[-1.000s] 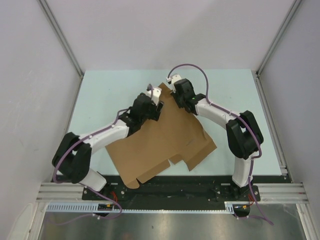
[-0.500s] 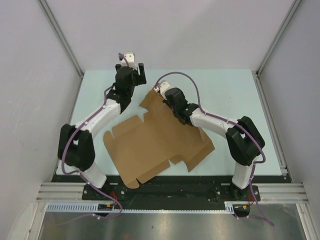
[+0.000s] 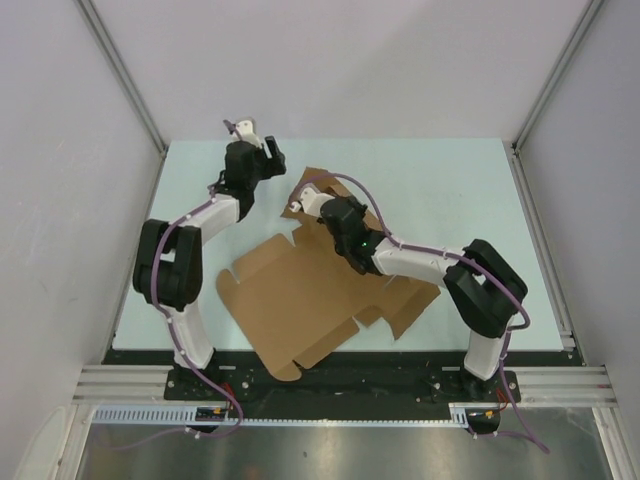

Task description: Fold the paper box

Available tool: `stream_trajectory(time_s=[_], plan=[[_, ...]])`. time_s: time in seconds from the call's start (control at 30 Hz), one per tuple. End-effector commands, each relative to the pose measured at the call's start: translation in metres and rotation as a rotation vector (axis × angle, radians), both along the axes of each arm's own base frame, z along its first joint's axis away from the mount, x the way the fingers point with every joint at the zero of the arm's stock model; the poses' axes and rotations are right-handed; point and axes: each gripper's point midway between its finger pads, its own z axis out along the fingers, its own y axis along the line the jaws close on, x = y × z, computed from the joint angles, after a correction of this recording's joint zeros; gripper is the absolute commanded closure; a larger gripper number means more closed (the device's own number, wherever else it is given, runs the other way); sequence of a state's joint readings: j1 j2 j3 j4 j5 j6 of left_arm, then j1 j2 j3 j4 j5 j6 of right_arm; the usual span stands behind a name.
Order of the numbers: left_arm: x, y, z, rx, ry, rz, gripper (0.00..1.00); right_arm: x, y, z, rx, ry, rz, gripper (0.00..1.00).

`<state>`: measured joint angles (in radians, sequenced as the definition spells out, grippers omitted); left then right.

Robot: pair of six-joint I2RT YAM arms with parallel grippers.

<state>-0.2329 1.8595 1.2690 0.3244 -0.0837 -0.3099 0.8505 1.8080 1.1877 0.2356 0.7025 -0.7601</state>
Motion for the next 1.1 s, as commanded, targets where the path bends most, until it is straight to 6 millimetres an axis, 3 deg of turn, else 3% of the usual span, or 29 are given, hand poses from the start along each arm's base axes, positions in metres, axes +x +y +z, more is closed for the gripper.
stream_trajectory(time_s=[0.0, 0.03, 0.2, 0.37, 0.57, 0.73, 0.93, 1.07], plan=[[0.017, -0.025, 0.012, -0.075, -0.057, -0.091, 0.21, 0.008, 0.007, 0.031, -0.113, -0.158, 0.015, 1.00], [0.020, -0.027, 0.000, -0.078, -0.036, -0.097, 0.21, 0.011, 0.009, 0.040, -0.109, -0.191, 0.020, 1.00], [0.017, -0.040, -0.012, -0.157, -0.035, -0.142, 0.23, 0.019, 0.010, 0.059, -0.131, -0.257, 0.051, 1.00], [0.014, -0.049, -0.018, -0.200, -0.049, -0.191, 0.23, 0.019, 0.001, 0.038, -0.145, -0.236, 0.071, 1.00], [0.005, -0.068, -0.016, -0.274, -0.103, -0.316, 0.23, 0.021, 0.003, 0.036, -0.057, -0.210, 0.106, 1.00], [-0.010, -0.098, -0.023, -0.360, -0.093, -0.499, 0.26, 0.020, 0.001, 0.034, 0.032, -0.158, 0.119, 1.00], [-0.022, -0.109, -0.031, -0.374, -0.075, -0.584, 0.29, 0.017, 0.000, 0.025, 0.074, -0.111, 0.114, 1.00], [-0.036, -0.109, -0.023, -0.376, -0.099, -0.620, 0.31, 0.018, 0.004, 0.026, 0.074, -0.119, 0.126, 1.00]])
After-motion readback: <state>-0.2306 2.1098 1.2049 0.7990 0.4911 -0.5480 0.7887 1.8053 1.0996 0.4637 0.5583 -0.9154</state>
